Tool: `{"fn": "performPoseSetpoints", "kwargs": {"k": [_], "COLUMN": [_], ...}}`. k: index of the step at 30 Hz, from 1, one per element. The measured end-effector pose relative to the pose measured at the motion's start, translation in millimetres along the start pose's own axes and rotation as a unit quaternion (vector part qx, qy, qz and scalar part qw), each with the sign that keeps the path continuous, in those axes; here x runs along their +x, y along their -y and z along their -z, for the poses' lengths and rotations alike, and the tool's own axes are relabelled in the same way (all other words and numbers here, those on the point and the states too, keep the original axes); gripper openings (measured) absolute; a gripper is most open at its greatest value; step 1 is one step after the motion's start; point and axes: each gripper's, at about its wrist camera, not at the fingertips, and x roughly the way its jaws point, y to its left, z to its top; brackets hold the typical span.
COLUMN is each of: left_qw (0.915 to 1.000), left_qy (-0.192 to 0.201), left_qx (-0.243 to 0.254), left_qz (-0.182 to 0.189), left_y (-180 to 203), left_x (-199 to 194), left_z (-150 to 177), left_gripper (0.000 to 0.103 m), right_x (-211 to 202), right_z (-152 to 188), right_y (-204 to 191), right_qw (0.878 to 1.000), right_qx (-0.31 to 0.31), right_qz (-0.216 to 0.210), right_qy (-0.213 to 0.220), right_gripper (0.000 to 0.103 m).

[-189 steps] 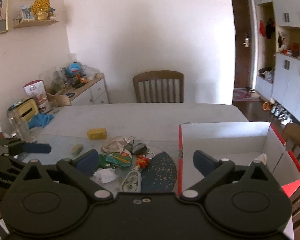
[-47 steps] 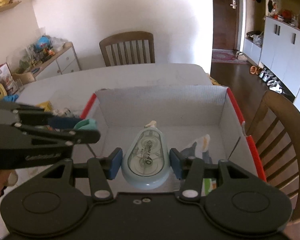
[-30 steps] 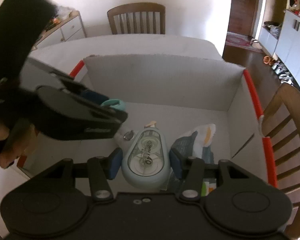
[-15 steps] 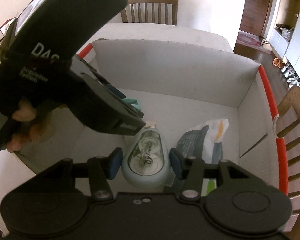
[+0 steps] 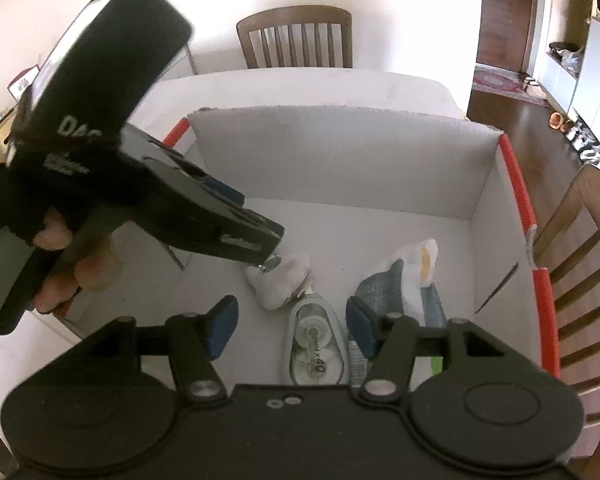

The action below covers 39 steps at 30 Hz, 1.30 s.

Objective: Organize objects
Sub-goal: 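Carry sharpener and tape dispenser into the shoebox and open both tools, then withdraw both tools from the shoebox back over the table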

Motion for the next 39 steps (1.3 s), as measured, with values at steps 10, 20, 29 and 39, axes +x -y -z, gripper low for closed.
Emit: {"fn": "performPoseSetpoints", "kwargs": {"k": [10, 20, 29, 39], "left_qw": [0.9968, 0.9887, 0.9793, 0.9692], "left_qy": [0.065, 0.135, 0.188, 0.233], "left_qx": [-0.043, -0.061, -0.073, -0.079], "left_qz": [0.017, 0.025, 0.017, 0.008], "left_y": [-19, -24, -34, -57], "left_x": [-46, -102, -146, -181], "left_z": [16, 45, 83, 131], "left_gripper": [0.045, 0.045, 0.058, 0.068], "right_x": [-29, -61, -86, -95], "right_z": [-7, -7, -3, -6], "right_y": [6, -4, -30, -69], "right_qw": [0.999, 0.995, 0.990, 0.985], "right_qx": [0.020, 0.028, 0.012, 0.005], "right_qz": [-0.013, -0.012, -0.026, -0.022], "right_qy": [0.045, 0.096, 0.135, 0.169], "right_gripper": [0.064, 0.068, 0.081, 0.096]}}
